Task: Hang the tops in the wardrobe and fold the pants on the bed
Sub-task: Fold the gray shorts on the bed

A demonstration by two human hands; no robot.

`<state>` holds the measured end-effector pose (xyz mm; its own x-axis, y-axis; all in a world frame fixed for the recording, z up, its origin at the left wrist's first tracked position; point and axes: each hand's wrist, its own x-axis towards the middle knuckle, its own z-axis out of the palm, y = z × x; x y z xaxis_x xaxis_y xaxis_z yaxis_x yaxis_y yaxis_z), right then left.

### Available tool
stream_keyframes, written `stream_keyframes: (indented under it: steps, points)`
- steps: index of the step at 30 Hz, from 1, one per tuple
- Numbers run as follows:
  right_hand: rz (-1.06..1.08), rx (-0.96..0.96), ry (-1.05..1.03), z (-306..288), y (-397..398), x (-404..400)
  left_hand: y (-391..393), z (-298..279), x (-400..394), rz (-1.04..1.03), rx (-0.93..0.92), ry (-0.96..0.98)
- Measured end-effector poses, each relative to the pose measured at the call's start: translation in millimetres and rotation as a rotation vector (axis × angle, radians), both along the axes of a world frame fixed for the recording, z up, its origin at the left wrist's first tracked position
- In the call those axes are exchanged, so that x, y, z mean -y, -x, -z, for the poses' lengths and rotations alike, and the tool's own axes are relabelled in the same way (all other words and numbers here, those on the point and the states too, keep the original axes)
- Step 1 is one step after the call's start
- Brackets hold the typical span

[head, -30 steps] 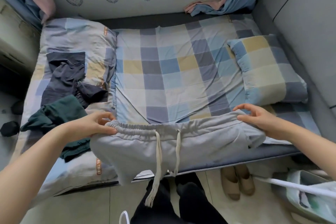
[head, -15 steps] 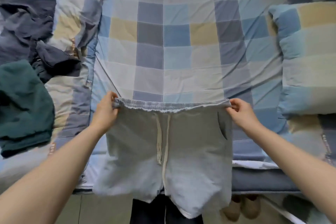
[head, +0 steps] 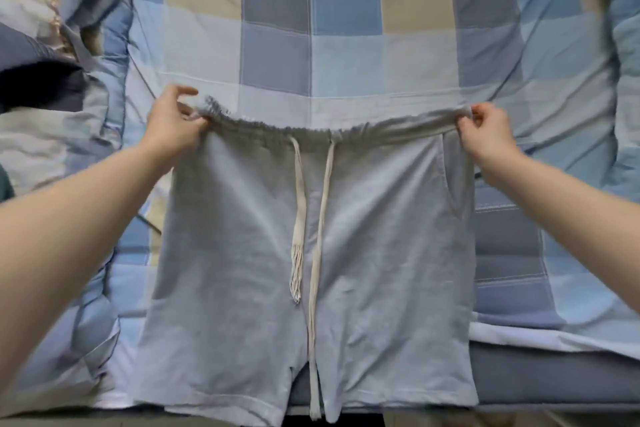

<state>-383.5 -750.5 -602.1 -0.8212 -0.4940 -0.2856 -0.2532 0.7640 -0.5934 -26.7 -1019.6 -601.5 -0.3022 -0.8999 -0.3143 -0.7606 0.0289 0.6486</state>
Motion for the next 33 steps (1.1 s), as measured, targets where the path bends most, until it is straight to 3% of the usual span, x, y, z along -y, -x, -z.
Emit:
stream_keyframes:
  steps: [4,7,11,16,19,23,26,30,33]
  points:
    - [0.034,-0.102,0.021,-3.3,33.4,65.0,45.3,-5.6,47.1,0.075,0.116,0.137]
    - [-0.02,-0.139,-0.103,8.7,23.9,84.4,69.8,7.4,29.7,0.227,0.261,0.124]
    - [-0.389,-0.147,-0.153,37.9,-53.5,66.6,68.0,41.9,-62.8,0.281,0.255,-0.125]
    - [-0.937,0.081,-0.109,57.2,-157.6,21.2,25.1,77.5,-187.1,0.268,0.344,-0.456]
    - [-1.09,0.153,-0.183,66.1,-198.3,-1.9,4.6,83.3,-234.3,0.291,0.304,-0.63]
    - [-1.121,0.135,-0.293,76.5,-214.3,-12.1,-7.1,75.1,-257.9,0.141,0.088,-0.831]
    - [-1.105,0.112,-0.298,81.3,-209.2,-18.1,-22.3,61.8,-255.0,0.315,0.031,-1.022]
    - [-1.02,0.111,-0.293,81.9,-207.9,-31.1,-56.3,35.8,-218.5,0.671,0.238,-1.508]
    - [-0.966,0.096,-0.345,80.7,-214.4,-44.4,-65.4,18.6,-164.9,0.796,0.434,-1.375]
